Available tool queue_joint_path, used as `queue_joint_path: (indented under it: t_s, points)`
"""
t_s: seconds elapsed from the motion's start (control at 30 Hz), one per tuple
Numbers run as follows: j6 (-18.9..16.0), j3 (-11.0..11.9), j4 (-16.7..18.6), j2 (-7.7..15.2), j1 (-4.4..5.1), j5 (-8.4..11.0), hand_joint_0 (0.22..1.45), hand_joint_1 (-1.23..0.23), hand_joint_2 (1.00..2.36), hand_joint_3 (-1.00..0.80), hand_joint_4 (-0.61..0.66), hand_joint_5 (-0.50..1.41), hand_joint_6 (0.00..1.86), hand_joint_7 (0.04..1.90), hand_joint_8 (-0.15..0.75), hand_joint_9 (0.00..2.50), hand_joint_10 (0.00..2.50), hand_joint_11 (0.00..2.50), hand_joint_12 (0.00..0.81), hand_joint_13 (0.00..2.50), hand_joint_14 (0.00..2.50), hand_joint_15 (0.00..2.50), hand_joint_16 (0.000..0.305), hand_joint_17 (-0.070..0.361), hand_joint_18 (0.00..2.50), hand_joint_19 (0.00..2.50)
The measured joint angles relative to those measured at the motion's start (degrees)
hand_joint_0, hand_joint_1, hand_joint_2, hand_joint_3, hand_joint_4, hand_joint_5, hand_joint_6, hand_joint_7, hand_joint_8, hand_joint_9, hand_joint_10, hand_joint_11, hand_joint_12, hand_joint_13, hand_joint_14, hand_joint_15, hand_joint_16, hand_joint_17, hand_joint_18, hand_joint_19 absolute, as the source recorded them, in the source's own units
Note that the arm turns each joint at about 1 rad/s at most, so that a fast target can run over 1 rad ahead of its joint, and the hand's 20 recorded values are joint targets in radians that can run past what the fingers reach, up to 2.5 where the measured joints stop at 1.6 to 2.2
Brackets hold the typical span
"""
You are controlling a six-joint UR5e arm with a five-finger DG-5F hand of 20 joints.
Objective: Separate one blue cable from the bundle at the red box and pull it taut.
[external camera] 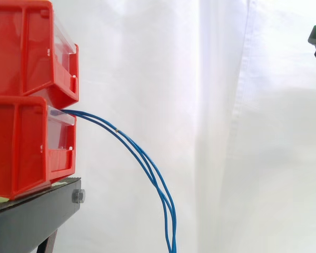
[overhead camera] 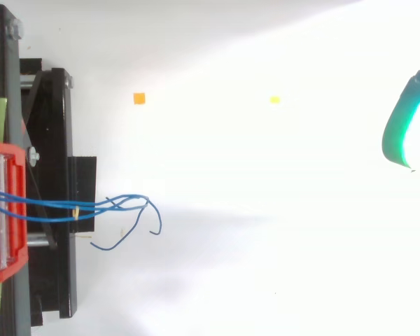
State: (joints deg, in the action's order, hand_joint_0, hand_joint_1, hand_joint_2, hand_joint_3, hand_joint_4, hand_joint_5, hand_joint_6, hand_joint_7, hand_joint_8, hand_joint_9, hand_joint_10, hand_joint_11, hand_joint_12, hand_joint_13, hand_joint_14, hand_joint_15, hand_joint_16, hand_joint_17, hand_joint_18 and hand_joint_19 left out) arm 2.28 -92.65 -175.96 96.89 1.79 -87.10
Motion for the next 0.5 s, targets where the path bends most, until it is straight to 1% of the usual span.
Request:
queue_joint_path:
  t_s: [0.13, 0.33, 0.43, 0.5]
  points:
    - [0.00, -0.01, -0.03, 0.01, -0.01, 0.04, 0.53, -0.77, 1.00, -0.50, 0.25, -0.22, 0.50, 0.80, 0.324, 0.58, 0.01, 0.41, 0.341, 0.60, 0.01, 0.28, 0.044, 0.098, 0.65, 0.62]
    - [0.21, -0.03, -0.53, 0.04, 0.06, 0.04, 0.52, -0.75, 1.00, -0.50, 0.25, -0.22, 0.50, 0.80, 0.327, 0.60, 0.01, 0.42, 0.325, 0.62, 0.01, 0.31, 0.040, 0.090, 0.63, 0.56]
    - [1.19, -0.06, -1.04, 0.26, 0.31, 0.25, 0.52, -0.74, 1.00, -0.50, 0.25, -0.22, 0.50, 0.80, 0.328, 0.62, 0.01, 0.43, 0.329, 0.61, 0.01, 0.30, 0.039, 0.089, 0.59, 0.52]
    - [2.68, -0.03, -1.02, 1.04, 0.53, 0.82, 0.52, -0.73, 1.00, -0.50, 0.25, -0.22, 0.50, 0.81, 0.330, 0.63, 0.01, 0.45, 0.331, 0.61, 0.01, 0.30, 0.040, 0.089, 0.58, 0.52]
